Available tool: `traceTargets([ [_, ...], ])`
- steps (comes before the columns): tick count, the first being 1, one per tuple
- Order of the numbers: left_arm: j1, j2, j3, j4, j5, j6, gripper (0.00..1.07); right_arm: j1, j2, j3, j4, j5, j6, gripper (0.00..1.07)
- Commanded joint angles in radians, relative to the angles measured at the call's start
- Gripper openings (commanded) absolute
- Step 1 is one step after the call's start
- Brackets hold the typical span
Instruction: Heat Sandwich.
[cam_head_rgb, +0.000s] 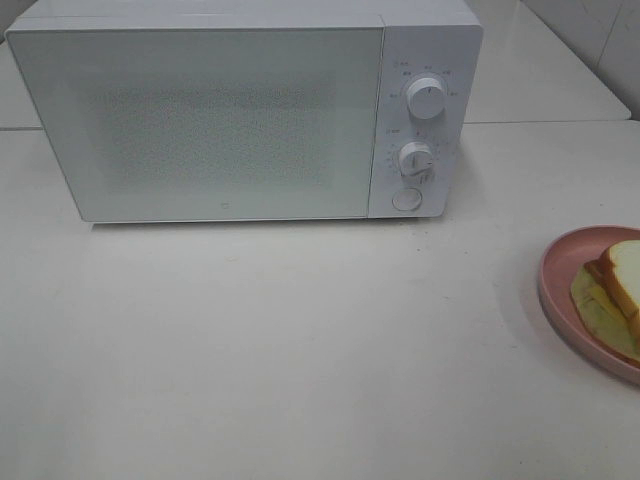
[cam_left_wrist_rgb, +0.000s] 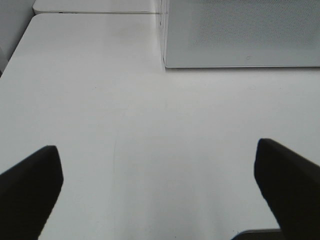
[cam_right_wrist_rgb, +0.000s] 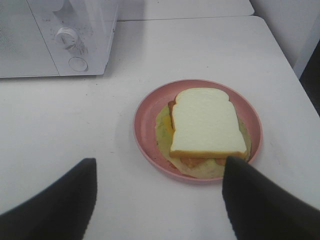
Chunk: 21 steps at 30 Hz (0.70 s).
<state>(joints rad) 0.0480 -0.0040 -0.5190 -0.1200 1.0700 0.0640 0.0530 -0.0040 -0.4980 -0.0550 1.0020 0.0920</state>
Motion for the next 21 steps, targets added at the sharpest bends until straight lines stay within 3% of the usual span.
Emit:
traceTargets([
  [1,-0.004,-0.022,0.002,0.002,0.002,-0.002,1.0,-0.006,-0.028,0.0,-0.001,-0.006,0.003,0.68],
  [21,-0.004,-0.018,0.002,0.002,0.002,-0.002,1.0,-0.006,-0.027,0.0,0.0,-0.006,0.001,0.68],
])
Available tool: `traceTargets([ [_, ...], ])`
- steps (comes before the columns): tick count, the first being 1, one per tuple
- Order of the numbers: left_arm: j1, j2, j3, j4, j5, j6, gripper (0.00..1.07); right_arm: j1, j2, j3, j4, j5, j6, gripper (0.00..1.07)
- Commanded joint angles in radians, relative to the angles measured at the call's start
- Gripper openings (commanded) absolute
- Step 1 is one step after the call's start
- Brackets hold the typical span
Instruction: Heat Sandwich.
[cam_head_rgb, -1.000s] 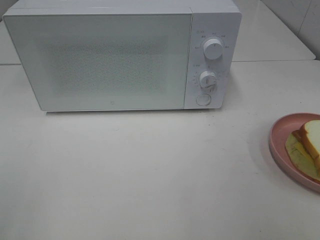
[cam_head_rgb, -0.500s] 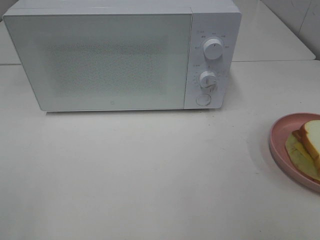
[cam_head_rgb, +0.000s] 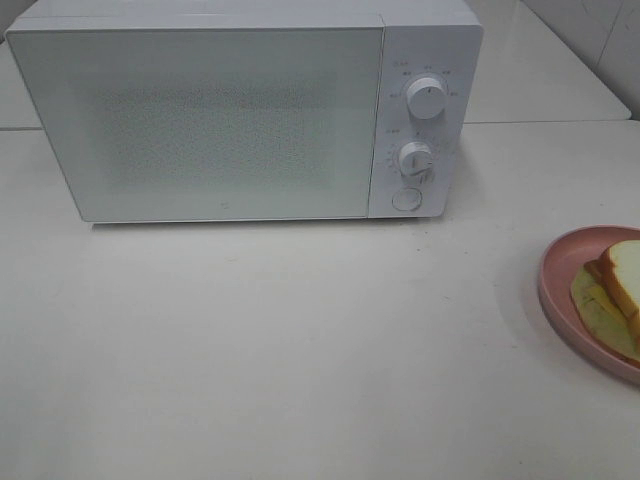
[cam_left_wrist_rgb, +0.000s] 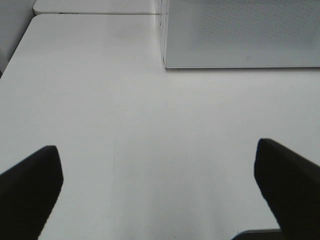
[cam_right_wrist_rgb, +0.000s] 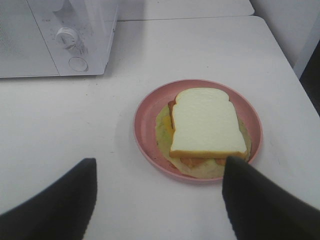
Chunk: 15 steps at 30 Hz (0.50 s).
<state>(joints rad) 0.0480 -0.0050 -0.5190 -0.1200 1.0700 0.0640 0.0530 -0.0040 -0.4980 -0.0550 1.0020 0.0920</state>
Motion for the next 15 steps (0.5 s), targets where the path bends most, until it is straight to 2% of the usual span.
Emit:
traceTargets([
  [1,-0.004,-0.017,0.002,0.002,0.002,-0.002,1.0,-0.006,-0.027,0.0,0.0,-0.006,0.001,0.68],
  [15,-0.004,-0.017,0.002,0.002,0.002,-0.002,1.0,-0.006,-0.027,0.0,0.0,-0.006,0.001,0.68],
])
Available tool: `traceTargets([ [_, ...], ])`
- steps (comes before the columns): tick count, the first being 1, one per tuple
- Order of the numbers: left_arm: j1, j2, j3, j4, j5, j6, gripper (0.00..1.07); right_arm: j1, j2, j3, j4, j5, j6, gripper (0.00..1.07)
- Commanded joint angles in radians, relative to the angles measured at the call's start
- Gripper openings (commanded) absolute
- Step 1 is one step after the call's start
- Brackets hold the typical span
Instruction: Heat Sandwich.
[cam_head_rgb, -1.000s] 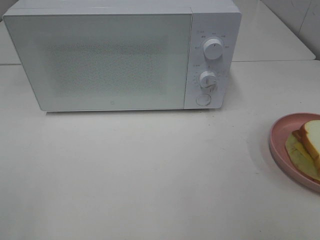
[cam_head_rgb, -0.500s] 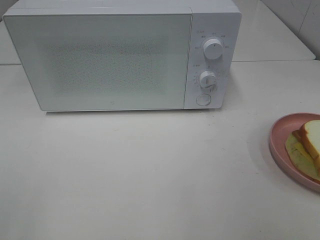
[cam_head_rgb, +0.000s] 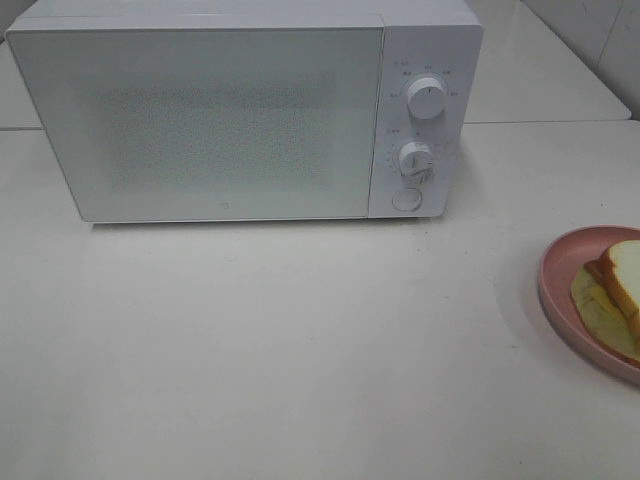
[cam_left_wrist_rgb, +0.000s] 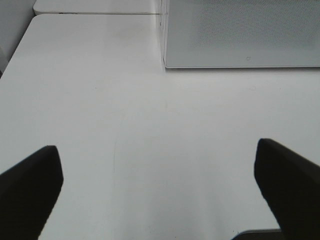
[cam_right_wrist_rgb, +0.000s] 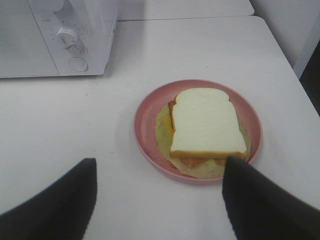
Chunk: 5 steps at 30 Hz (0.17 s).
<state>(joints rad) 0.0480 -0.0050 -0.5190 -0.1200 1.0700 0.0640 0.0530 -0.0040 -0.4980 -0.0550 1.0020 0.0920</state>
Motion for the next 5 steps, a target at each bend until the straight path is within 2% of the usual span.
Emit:
traceTargets([
  [1,-0.004,-0.017,0.002,0.002,0.002,-0.002,1.0,-0.006,-0.027,0.0,0.0,-0.006,0.001,0.68],
  [5,-0.004,-0.017,0.002,0.002,0.002,-0.002,1.0,-0.006,-0.027,0.0,0.0,-0.006,0.001,0.68],
])
